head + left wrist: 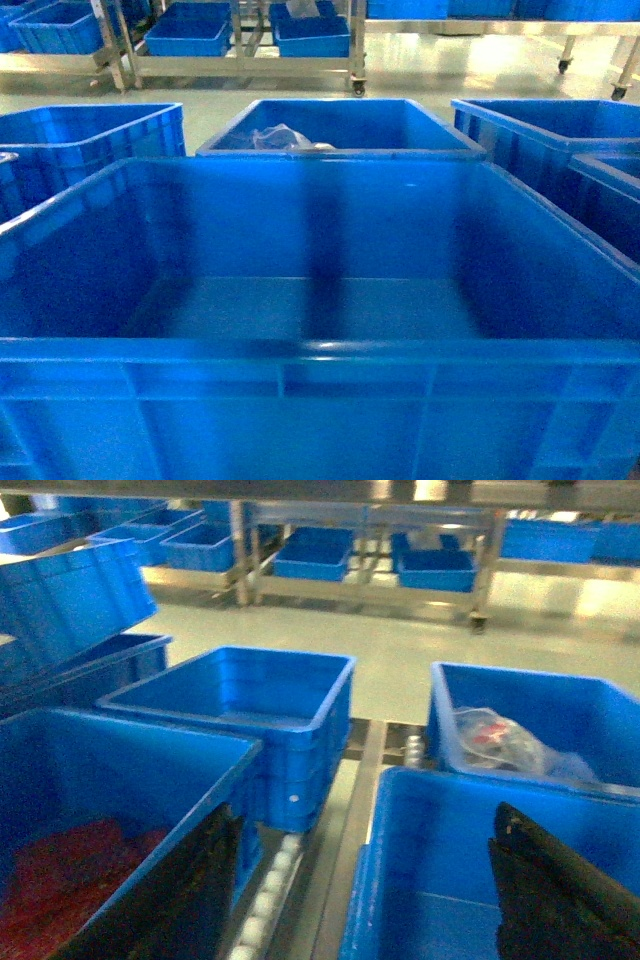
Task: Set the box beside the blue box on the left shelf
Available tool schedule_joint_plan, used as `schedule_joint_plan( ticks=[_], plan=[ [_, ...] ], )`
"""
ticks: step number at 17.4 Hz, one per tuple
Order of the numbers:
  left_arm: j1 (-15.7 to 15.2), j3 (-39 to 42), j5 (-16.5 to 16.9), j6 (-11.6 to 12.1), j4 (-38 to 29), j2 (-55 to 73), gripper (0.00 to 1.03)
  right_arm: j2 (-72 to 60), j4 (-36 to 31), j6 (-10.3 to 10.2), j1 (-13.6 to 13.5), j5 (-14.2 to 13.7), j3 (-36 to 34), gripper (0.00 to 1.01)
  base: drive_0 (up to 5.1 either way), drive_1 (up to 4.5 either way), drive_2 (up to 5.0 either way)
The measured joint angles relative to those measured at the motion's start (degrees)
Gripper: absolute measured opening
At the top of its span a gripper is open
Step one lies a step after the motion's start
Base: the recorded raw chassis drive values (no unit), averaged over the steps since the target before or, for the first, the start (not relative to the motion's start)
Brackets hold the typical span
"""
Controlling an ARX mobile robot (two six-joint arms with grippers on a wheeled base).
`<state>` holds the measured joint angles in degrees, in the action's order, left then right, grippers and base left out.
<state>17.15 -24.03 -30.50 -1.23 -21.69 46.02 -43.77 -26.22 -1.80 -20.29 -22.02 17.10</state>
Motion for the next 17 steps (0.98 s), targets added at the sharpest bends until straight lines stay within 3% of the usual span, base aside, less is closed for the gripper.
schedule_joint_plan(
  ticks=[1,2,3,5,6,8,9,10,11,17],
  plan=[
    [-2.6,3.6,9.0,0.2,-2.0,-2.7,0.64,2.4,-0.4,0.4,2.8,3.1,-2.7,0.60,0.0,0.00,0.0],
    [-3.8,6.1,15.4,0.2,-2.4,-4.4,0.52,4.2,-0.2,0.7,4.4,5.7,-4.4,0.47,0.0,0.00,0.0],
    [-5.0,8.8,18.8,0.3,-2.4,-6.0,0.39,6.4,0.3,1.0,6.0,7.9,-6.2,0.34,0.0,0.00,0.0],
    [-8.2,12.5,21.0,0.3,-2.4,-10.1,0.13,10.6,1.4,1.2,9.6,10.8,-9.0,0.08,0.0,0.00,0.0],
    [-9.2,13.8,22.3,0.2,-2.3,-12.0,0.01,12.5,2.3,1.4,10.8,12.4,-10.1,0.02,0.0,0.00,0.0],
    [-11.2,16.8,24.3,0.3,-0.9,-15.6,0.02,16.3,4.2,1.4,13.4,14.7,-12.0,0.02,0.0,0.00,0.0],
    [-14.2,17.8,28.4,0.3,0.0,-17.4,0.02,18.2,5.2,1.5,14.6,16.2,-12.8,0.02,0.0,0.00,0.0],
    [-17.4,18.6,29.6,0.3,0.7,-19.1,0.02,20.1,6.6,1.5,19.0,21.1,-13.5,0.02,0.0,0.00,0.0],
    [-17.4,19.3,29.8,0.3,1.3,-20.9,0.02,21.6,7.5,1.5,20.8,21.1,-14.0,0.02,0.0,0.00,0.0],
    [-17.0,21.6,30.5,0.4,6.1,-28.0,0.02,27.9,10.4,1.5,20.3,22.0,-16.4,0.02,0.0,0.00,0.0]
  ],
)
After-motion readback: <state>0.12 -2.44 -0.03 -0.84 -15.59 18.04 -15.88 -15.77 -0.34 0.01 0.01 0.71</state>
